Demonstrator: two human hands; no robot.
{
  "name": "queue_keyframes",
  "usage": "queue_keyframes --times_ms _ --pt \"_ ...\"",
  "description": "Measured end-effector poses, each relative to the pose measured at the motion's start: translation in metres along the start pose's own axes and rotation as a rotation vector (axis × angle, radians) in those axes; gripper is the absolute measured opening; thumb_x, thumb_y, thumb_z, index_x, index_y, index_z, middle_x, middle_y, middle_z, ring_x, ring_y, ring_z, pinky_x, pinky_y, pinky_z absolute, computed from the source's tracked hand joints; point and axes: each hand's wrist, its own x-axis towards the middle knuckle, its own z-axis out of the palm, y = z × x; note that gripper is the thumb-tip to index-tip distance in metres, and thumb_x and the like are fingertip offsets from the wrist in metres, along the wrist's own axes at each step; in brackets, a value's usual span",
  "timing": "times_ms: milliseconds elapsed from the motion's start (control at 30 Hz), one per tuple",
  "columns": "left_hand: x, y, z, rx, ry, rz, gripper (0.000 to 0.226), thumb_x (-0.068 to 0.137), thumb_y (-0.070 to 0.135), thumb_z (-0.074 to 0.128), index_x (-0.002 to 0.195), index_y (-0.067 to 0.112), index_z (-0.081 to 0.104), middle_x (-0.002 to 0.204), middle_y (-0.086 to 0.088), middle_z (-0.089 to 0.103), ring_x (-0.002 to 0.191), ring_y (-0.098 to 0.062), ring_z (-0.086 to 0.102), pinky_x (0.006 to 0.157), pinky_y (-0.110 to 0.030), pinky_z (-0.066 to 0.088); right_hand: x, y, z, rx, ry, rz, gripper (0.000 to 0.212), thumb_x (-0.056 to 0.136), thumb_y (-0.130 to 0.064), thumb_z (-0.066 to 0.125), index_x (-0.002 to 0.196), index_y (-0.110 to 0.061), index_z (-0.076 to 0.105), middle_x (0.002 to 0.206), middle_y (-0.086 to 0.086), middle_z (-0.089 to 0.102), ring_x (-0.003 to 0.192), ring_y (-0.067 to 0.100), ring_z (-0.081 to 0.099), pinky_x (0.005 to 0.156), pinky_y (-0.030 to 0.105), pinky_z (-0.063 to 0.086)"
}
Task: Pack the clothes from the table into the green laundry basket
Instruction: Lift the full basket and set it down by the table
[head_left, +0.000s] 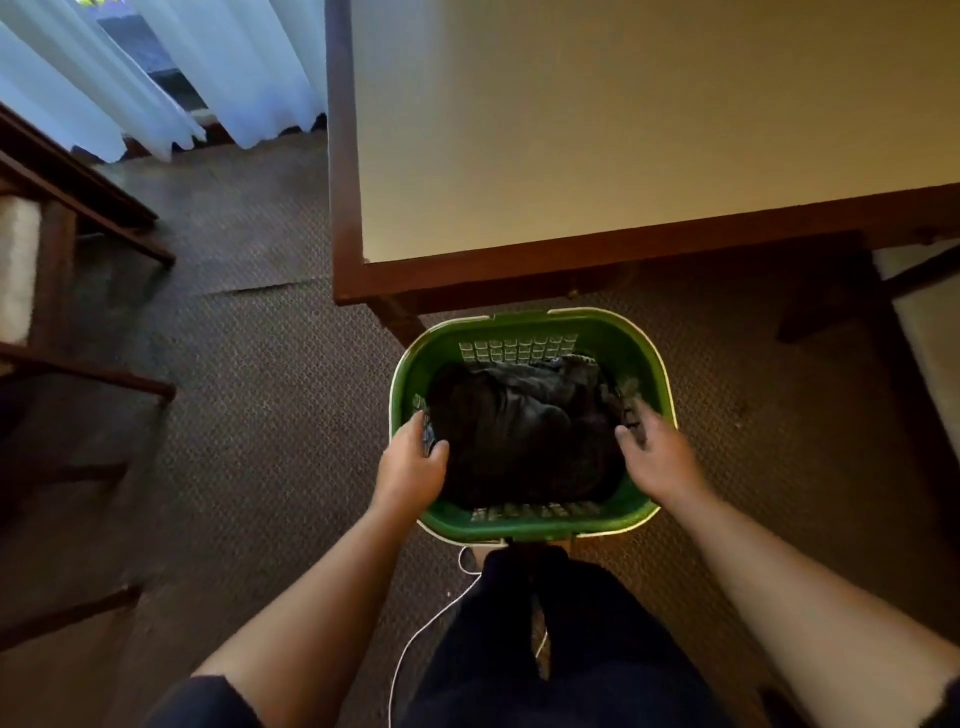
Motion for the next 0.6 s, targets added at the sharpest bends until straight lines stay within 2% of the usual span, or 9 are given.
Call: queue_keyframes --times_ms 100,233,300,367,433,500,600 --pt "0.033 -0.033 0.006 0.013 0.033 -0.076 0.065 0.093 0.031 0.069 0.149 0.012 0.043 0.141 -0.014 0.052 0.13 -0.032 0.054 0.108 -0.044 0.047 0.025 0.027 0.01 -0.029 0.061 0.167 0.067 0.101 -0.046 0.051 0.158 -0.018 0.029 0.158 0.02 0.033 0.143 0.043 0.034 0.117 0.054 0.033" --pt "0.08 -0.071 0.024 -0.072 -0.007 -0.231 0.09 0.086 0.045 0.071 0.157 0.019 0.023 0.148 -0.018 0.045 0.13 -0.038 0.055 0.102 -0.057 0.054 0.065 0.053 0.025 0.045 0.075 0.294 0.083 0.095 -0.053 0.056 0.16 -0.025 0.013 0.166 0.015 0.017 0.147 0.046 0.025 0.116 0.063 0.031" --pt "0.094 -0.074 0.031 -0.121 -0.021 -0.278 0.083 0.086 0.049 0.069 0.153 0.027 0.026 0.14 -0.015 0.055 0.12 -0.036 0.062 0.096 -0.056 0.057 0.084 0.058 0.03 0.094 0.079 0.331 0.091 0.094 -0.056 0.058 0.161 -0.027 0.004 0.167 0.013 0.017 0.147 0.046 0.026 0.115 0.064 0.031" --pt "0.104 -0.074 0.038 -0.179 -0.01 -0.311 0.065 0.091 0.041 0.069 0.145 0.029 0.033 0.127 -0.009 0.061 0.111 -0.032 0.065 0.093 -0.052 0.058 0.099 0.063 0.036 0.113 0.115 0.346 0.094 0.092 -0.06 0.059 0.16 -0.031 0.0 0.166 0.012 0.018 0.146 0.045 0.029 0.113 0.065 0.033" --pt "0.11 -0.072 0.042 -0.249 0.004 -0.354 0.057 0.094 0.036 0.068 0.142 0.031 0.037 0.119 -0.006 0.062 0.106 -0.031 0.066 0.092 -0.051 0.058 0.108 0.068 0.039 0.141 0.16 0.373 0.088 0.09 -0.056 0.061 0.157 -0.031 0.01 0.158 0.015 0.033 0.137 0.045 0.042 0.107 0.063 0.042" --pt "0.118 -0.074 0.041 -0.312 0.012 -0.394 0.047 0.094 0.031 0.068 0.135 0.028 0.045 0.115 -0.008 0.066 0.101 -0.031 0.068 0.091 -0.055 0.059 0.114 0.068 0.035 0.14 0.173 0.431 0.072 0.09 -0.047 0.063 0.148 -0.018 0.031 0.137 0.017 0.054 0.118 0.042 0.059 0.095 0.053 0.053" --pt "0.121 -0.081 0.03 -0.444 -0.019 -0.466 0.031 0.095 0.018 0.069 0.124 0.014 0.057 0.11 -0.018 0.071 0.097 -0.036 0.072 0.086 -0.056 0.061 0.115 0.06 0.017 0.063 0.107 0.542 0.043 0.091 -0.034 0.066 0.123 -0.005 0.058 0.107 0.016 0.064 0.093 0.035 0.066 0.075 0.037 0.054"
